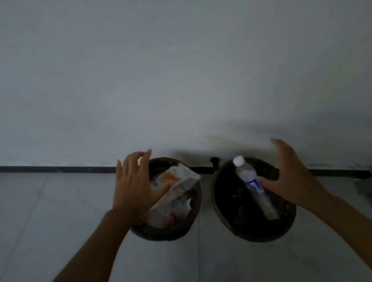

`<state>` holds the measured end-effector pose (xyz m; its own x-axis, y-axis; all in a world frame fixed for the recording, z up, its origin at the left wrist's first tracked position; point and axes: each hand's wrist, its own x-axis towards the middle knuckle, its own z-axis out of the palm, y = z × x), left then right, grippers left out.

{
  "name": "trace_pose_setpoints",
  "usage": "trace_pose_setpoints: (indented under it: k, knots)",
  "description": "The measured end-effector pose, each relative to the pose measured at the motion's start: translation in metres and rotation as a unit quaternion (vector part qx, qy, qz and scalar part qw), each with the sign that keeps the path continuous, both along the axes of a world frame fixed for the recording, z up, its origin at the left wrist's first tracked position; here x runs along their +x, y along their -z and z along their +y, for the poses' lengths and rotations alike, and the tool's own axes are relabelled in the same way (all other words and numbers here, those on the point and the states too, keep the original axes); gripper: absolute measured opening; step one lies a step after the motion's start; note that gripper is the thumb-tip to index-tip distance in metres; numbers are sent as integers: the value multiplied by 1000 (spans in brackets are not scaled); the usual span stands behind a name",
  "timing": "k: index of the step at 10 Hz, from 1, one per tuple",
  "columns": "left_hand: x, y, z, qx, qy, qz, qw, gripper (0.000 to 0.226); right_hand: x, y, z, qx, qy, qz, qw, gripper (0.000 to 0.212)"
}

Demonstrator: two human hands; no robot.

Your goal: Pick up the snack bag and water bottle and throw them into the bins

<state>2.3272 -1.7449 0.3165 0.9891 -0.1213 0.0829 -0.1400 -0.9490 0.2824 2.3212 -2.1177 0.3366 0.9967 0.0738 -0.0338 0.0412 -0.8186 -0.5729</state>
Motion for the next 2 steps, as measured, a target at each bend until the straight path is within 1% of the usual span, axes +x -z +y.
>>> trace_pose_setpoints:
  k: [2]
  knots:
    - [8, -61, -10, -22, 18, -26, 999, 82, 4, -69, 3, -22, 0, -36, 999, 90]
